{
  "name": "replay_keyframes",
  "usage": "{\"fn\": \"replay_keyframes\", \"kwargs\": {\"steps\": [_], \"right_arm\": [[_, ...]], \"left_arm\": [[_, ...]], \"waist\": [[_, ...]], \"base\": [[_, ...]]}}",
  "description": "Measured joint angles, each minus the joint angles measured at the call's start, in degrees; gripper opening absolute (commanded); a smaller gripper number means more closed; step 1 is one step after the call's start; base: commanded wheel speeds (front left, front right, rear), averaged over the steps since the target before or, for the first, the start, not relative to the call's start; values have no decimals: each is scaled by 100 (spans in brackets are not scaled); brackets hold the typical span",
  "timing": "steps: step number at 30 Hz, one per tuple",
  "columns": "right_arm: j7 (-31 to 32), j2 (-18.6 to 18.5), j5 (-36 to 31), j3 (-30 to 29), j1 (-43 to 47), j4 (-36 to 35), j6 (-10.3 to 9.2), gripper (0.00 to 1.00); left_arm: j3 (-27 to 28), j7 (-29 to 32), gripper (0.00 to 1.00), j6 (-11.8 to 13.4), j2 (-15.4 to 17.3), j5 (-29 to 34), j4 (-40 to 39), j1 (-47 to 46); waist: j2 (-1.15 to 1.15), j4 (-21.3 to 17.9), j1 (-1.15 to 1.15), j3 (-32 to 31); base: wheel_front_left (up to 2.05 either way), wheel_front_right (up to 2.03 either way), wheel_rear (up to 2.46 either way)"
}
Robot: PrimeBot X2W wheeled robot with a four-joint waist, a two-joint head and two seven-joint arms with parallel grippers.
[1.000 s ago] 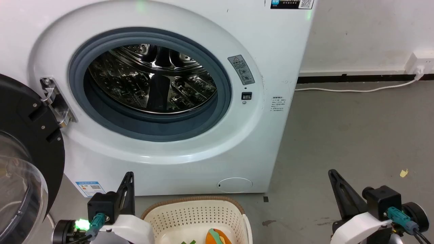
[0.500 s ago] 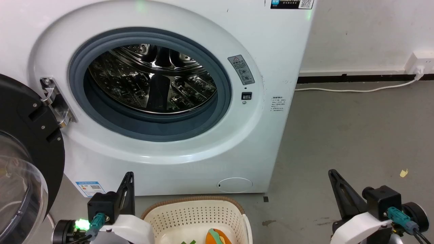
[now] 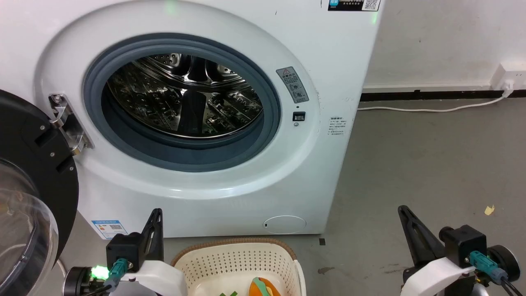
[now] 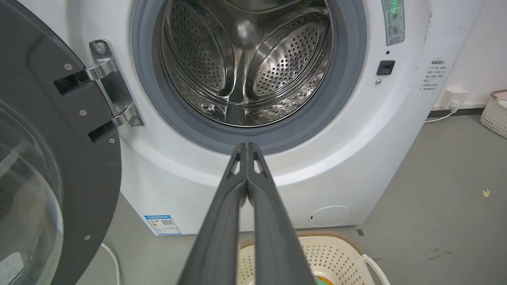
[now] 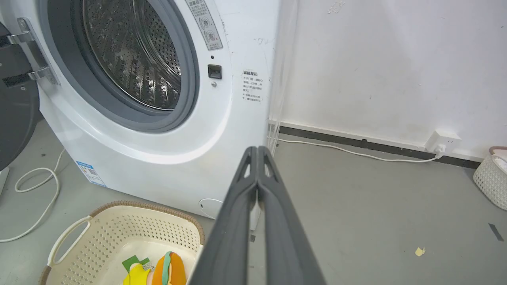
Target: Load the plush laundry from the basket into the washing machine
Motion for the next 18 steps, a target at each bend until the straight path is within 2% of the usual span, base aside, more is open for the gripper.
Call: {"fn": "replay_keyframes", "kwargs": {"steps": [15, 16, 18], "right_arm": [[0, 0, 0, 0, 0, 0, 0, 0], [0, 0, 0, -1, 0, 0, 0, 100], [0, 0, 3, 7, 2, 0, 0, 100]], "left_arm": [[0, 0, 0, 0, 0, 0, 0, 0], [0, 0, 100, 0, 0, 0, 0, 0], [-7, 0, 100, 3, 0, 0, 2, 4]], "waist": [[0, 0, 0, 0], [0, 0, 0, 0], [0, 0, 0, 0]], "base": [[0, 0, 0], [0, 0, 0], [0, 0, 0]]}}
